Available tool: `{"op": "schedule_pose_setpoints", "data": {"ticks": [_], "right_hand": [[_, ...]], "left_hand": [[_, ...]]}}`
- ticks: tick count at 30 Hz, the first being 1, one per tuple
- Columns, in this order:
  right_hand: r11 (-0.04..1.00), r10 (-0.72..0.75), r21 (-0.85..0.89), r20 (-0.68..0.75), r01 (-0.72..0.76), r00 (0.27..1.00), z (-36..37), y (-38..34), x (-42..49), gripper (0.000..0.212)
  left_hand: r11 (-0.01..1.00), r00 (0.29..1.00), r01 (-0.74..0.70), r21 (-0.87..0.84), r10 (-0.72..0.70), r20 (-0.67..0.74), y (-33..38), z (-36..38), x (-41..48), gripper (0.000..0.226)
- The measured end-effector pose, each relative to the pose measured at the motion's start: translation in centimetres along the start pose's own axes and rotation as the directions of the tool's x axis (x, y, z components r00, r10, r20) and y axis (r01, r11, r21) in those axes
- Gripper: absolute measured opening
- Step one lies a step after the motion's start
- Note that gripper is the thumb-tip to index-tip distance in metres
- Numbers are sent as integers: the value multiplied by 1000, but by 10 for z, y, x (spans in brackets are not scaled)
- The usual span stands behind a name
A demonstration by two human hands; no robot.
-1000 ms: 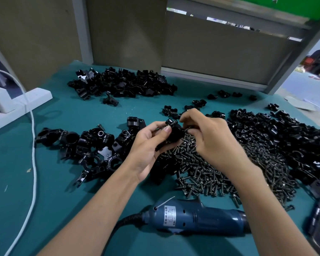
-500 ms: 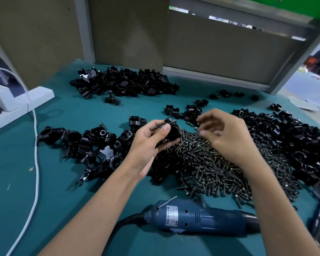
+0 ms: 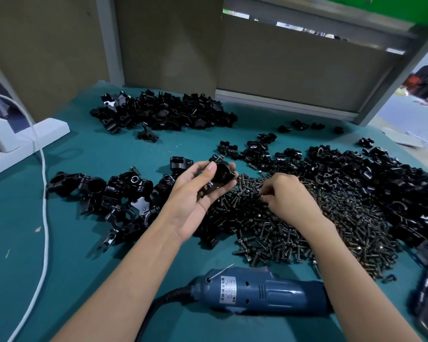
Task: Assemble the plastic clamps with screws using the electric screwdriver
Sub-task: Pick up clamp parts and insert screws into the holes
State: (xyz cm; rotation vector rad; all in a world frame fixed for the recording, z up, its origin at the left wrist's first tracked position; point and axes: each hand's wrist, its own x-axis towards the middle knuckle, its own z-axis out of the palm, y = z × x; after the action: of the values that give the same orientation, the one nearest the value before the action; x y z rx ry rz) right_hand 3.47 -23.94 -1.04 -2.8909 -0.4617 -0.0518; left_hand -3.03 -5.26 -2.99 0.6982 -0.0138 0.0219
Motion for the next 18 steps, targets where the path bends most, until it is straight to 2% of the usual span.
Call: {"op": "schedule_pose_setpoints", "data": {"ticks": [3, 5, 10, 13, 18], "right_hand": [[995, 14, 98, -3, -14, 1000, -1, 6, 3, 11], [962, 13, 274, -43, 0, 999, -5, 8, 0, 14], [720, -71, 677, -144, 151, 987, -19, -2, -12, 26], [635, -109, 724, -263, 271, 959, -22, -14, -14, 29], [642, -128, 686, -344, 342, 930, -23, -27, -12, 30]], "left_hand": [[1000, 1000, 0, 13, 0, -4, 0, 0, 1, 24], [1000, 1000, 1, 22, -1, -6, 0, 0, 1, 24], [999, 1000, -6, 43, 6, -7, -2, 0, 2, 23], [997, 1000, -6, 74, 6, -1, -2, 1, 2, 24], [993, 1000, -2, 118, 0, 13, -3, 1, 1, 23]]}}
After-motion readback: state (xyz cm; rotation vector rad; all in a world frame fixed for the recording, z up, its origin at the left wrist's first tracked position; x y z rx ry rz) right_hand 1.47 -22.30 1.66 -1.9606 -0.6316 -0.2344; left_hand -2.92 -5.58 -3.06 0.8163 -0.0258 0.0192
